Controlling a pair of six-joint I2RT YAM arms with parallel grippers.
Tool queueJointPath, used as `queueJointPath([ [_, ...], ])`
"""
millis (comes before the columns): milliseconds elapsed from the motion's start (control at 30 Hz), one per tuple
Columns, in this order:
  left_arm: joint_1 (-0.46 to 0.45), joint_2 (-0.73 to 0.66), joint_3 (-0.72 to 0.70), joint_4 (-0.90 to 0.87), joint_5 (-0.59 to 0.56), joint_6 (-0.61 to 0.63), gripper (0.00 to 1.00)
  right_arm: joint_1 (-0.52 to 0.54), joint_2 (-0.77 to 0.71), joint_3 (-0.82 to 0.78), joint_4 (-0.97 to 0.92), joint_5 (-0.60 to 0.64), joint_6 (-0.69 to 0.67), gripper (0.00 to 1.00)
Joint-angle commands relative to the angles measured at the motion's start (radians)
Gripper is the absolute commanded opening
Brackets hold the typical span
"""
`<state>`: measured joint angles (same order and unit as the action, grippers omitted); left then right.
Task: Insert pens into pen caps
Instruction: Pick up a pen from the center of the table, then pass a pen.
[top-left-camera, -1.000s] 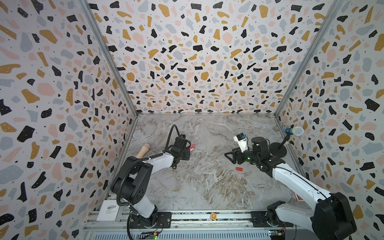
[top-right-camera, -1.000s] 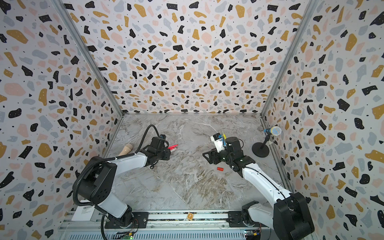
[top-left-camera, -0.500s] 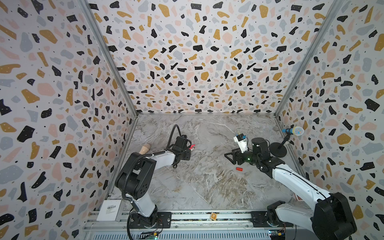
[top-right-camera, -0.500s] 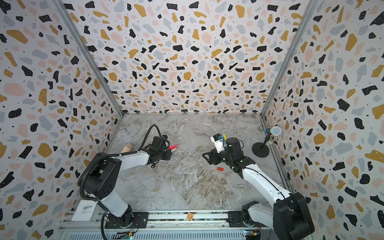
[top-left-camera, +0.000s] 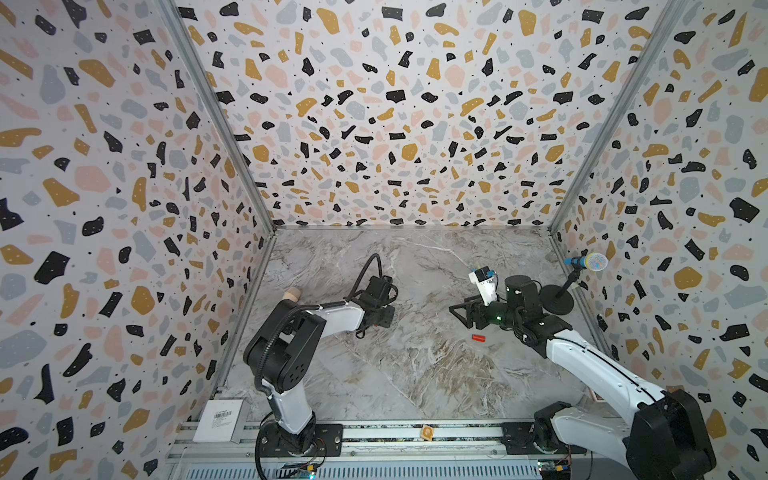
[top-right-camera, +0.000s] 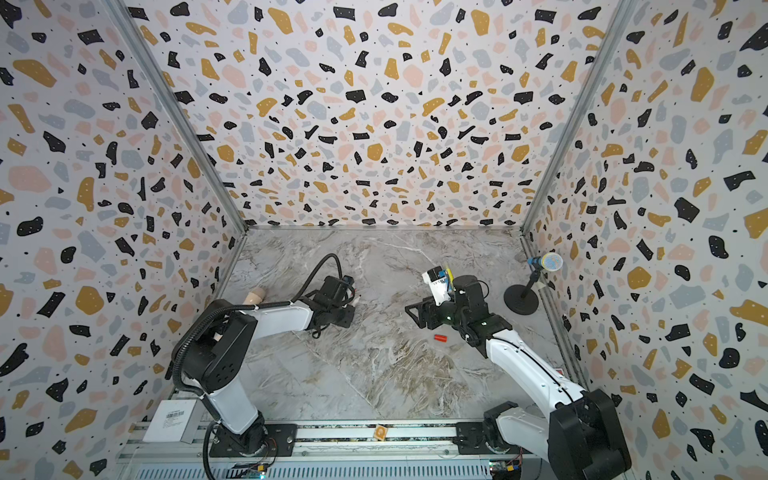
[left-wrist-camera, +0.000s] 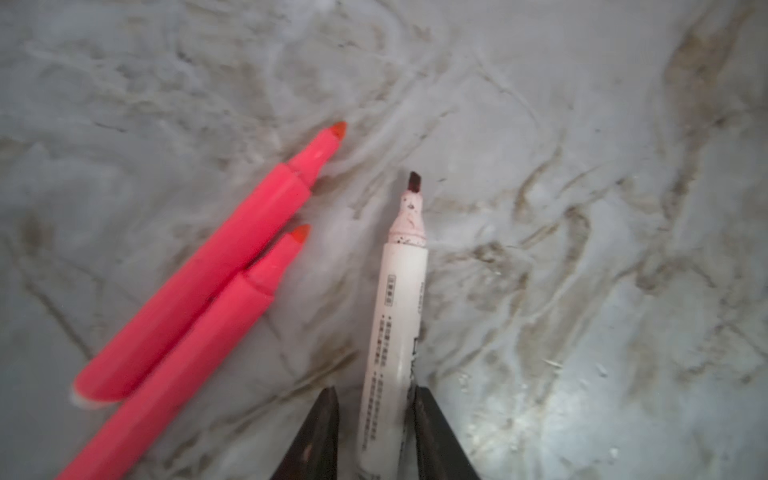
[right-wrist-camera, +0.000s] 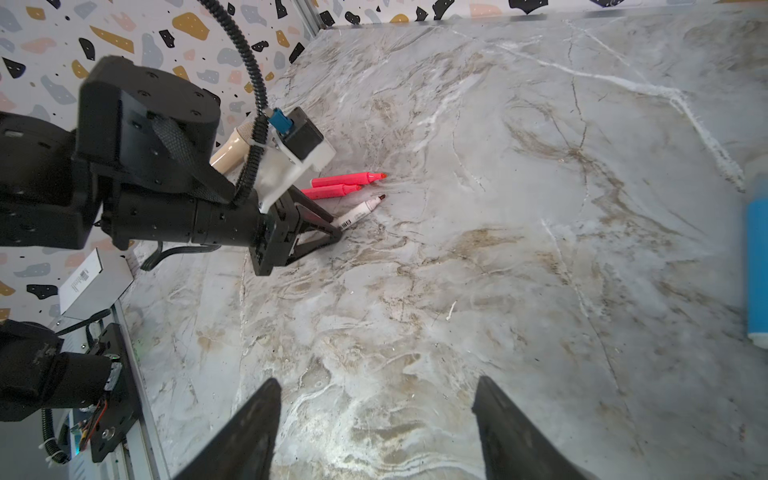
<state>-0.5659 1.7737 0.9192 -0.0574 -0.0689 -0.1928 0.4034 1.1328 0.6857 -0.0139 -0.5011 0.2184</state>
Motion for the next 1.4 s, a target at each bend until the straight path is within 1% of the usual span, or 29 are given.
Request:
queueJointPath([
  [0, -0.055, 0.03, 0.009, -0.073, -0.007, 0.029, 0.21, -0.001, -0.036, -0.004, 0.008, 0.014, 0.009, 0.73],
  [67, -0.08, 0.027, 0.001, -0.072, 0.002, 0.038, 0.06, -0.003, -0.043, -0.008, 0.006, 0.027, 0.015, 0.73],
  [100, -0.088, 0.017, -0.009, -0.06, 0.011, 0.041, 0.0, -0.006, -0.047, -0.011, 0.005, 0.038, 0.023, 0.74],
  [200, -0.092, -0.095, -0.107, 0.077, 0.076, 0.022, 0.0, -0.022, -0.056, -0.027, 0.013, 0.048, 0.07, 0.73],
  [300, -0.098, -0.287, -0.264, 0.328, 0.215, -0.018, 0.0, -0.039, -0.066, -0.068, 0.057, -0.015, 0.124, 0.74],
  [367, -0.111, -0.393, -0.356, 0.478, 0.265, -0.075, 0.0, -0.038, -0.064, -0.118, 0.151, -0.13, 0.172, 0.75],
  [433, -0.13, -0.456, -0.414, 0.572, 0.287, -0.121, 0.0, -0.031, -0.051, -0.17, 0.263, -0.238, 0.229, 0.75],
  [500, -0.164, -0.498, -0.452, 0.631, 0.282, -0.149, 0.0, -0.005, -0.032, -0.224, 0.407, -0.314, 0.308, 0.77],
  [567, -0.204, -0.524, -0.482, 0.678, 0.269, -0.173, 0.0, 0.04, -0.01, -0.246, 0.508, -0.343, 0.354, 0.77],
  [633, -0.243, -0.546, -0.511, 0.716, 0.247, -0.198, 0.0, 0.092, 0.01, -0.244, 0.563, -0.336, 0.376, 0.78],
  [733, -0.284, -0.567, -0.544, 0.764, 0.235, -0.23, 0.0, 0.139, 0.035, -0.24, 0.641, -0.311, 0.406, 0.79],
  [867, -0.318, -0.583, -0.554, 0.764, 0.227, -0.243, 0.0, 0.166, 0.092, -0.217, 0.69, -0.286, 0.427, 0.79],
  [967, -0.337, -0.601, -0.561, 0.765, 0.217, -0.252, 0.0, 0.179, 0.142, -0.201, 0.734, -0.296, 0.448, 0.77],
  [1100, -0.354, -0.612, -0.566, 0.778, 0.219, -0.263, 0.0, 0.215, 0.186, -0.178, 0.783, -0.299, 0.47, 0.69],
  [1200, -0.361, -0.61, -0.567, 0.78, 0.227, -0.263, 0.0, 0.23, 0.197, -0.173, 0.807, -0.283, 0.483, 0.51],
  [1233, -0.361, -0.609, -0.568, 0.783, 0.231, -0.264, 0.0, 0.23, 0.196, -0.176, 0.815, -0.274, 0.489, 0.42],
  [1267, -0.362, -0.608, -0.571, 0.789, 0.238, -0.263, 0.0, 0.23, 0.191, -0.178, 0.819, -0.267, 0.492, 0.3],
  [1333, -0.362, -0.603, -0.572, 0.791, 0.253, -0.263, 0.01, 0.231, 0.177, -0.181, 0.818, -0.256, 0.49, 0.15],
  [1367, -0.362, -0.602, -0.568, 0.782, 0.251, -0.266, 0.08, 0.23, 0.169, -0.181, 0.813, -0.252, 0.487, 0.11],
])
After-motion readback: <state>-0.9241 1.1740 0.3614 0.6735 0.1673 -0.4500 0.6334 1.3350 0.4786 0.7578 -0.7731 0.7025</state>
